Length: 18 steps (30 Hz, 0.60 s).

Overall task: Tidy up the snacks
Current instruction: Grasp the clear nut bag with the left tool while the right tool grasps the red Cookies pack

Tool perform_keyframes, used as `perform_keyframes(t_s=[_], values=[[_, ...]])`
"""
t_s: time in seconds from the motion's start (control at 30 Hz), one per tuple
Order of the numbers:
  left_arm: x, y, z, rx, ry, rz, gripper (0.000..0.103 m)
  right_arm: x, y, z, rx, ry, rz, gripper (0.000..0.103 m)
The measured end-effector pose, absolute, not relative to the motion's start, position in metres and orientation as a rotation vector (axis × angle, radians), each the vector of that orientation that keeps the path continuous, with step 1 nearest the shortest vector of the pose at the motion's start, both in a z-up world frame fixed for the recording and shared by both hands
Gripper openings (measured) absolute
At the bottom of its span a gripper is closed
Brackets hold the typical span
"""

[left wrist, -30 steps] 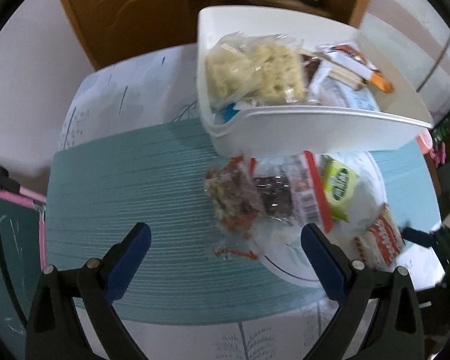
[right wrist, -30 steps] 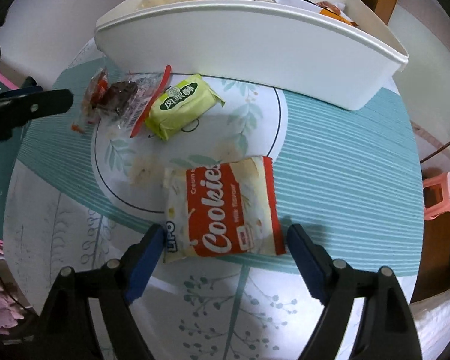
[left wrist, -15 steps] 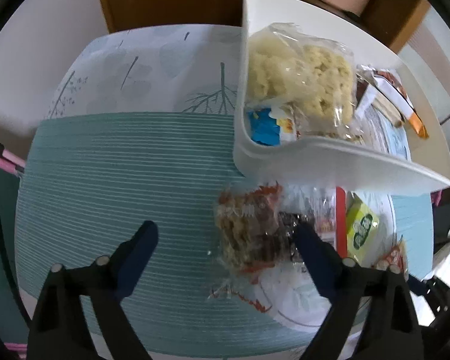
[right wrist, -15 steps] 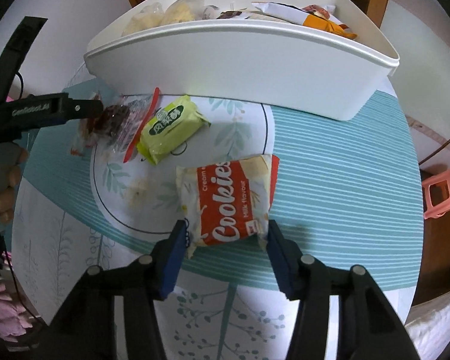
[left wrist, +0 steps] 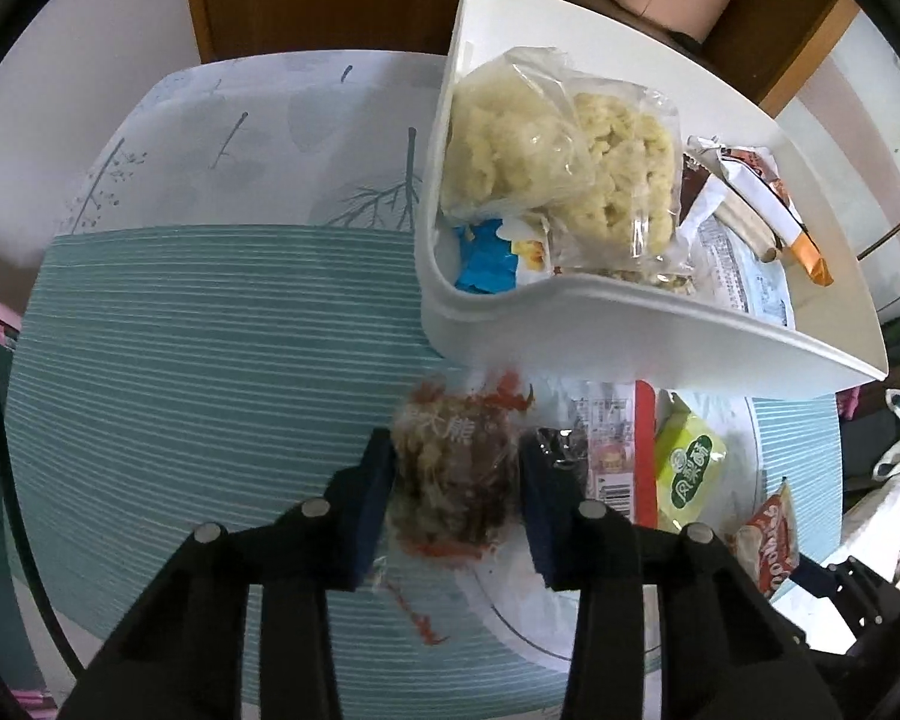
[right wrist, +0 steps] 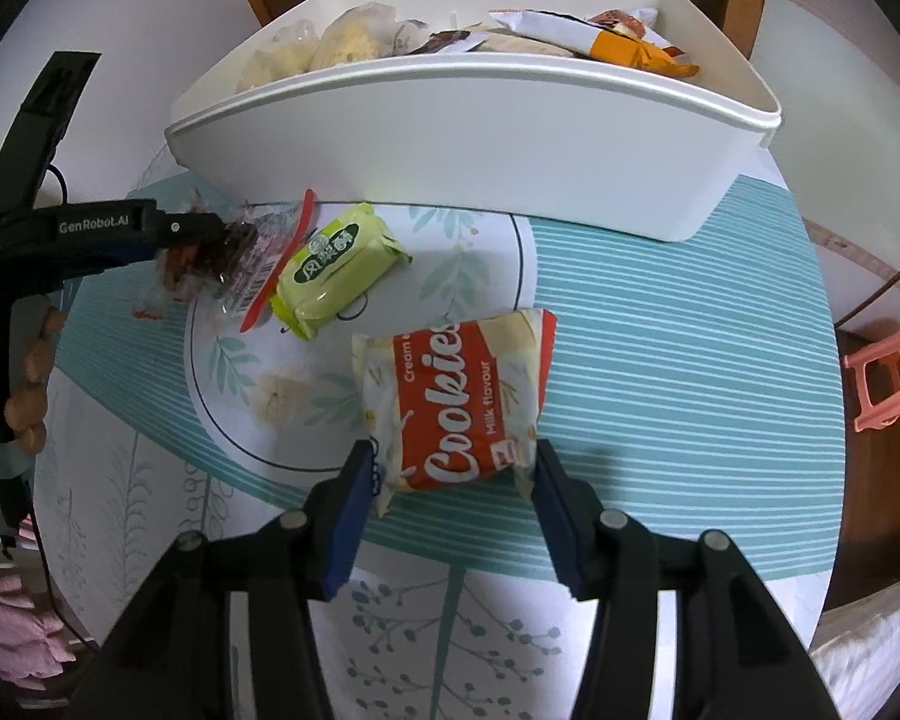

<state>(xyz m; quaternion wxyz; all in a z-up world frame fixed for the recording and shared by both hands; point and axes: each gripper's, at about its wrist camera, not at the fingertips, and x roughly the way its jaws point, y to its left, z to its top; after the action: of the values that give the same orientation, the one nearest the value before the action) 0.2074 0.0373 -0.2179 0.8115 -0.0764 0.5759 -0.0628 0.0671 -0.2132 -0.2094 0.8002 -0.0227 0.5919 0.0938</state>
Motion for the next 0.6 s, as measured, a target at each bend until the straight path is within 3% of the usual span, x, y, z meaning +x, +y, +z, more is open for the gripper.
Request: perform_keyframes(t_s=[0.27, 0.6], values=[[0.180, 0.045, -0.207, -0.206, 1.208, -0.123, 0.037, 0.059, -0.214, -0.201, -0.046, 1.246, 0.205, 0.051], [0.151, 0.024, -0.130, -0.175, 1.107, -0.222, 0.037, 0.050, -0.215, -0.142, -0.022, 1.124, 0.230, 0.051]])
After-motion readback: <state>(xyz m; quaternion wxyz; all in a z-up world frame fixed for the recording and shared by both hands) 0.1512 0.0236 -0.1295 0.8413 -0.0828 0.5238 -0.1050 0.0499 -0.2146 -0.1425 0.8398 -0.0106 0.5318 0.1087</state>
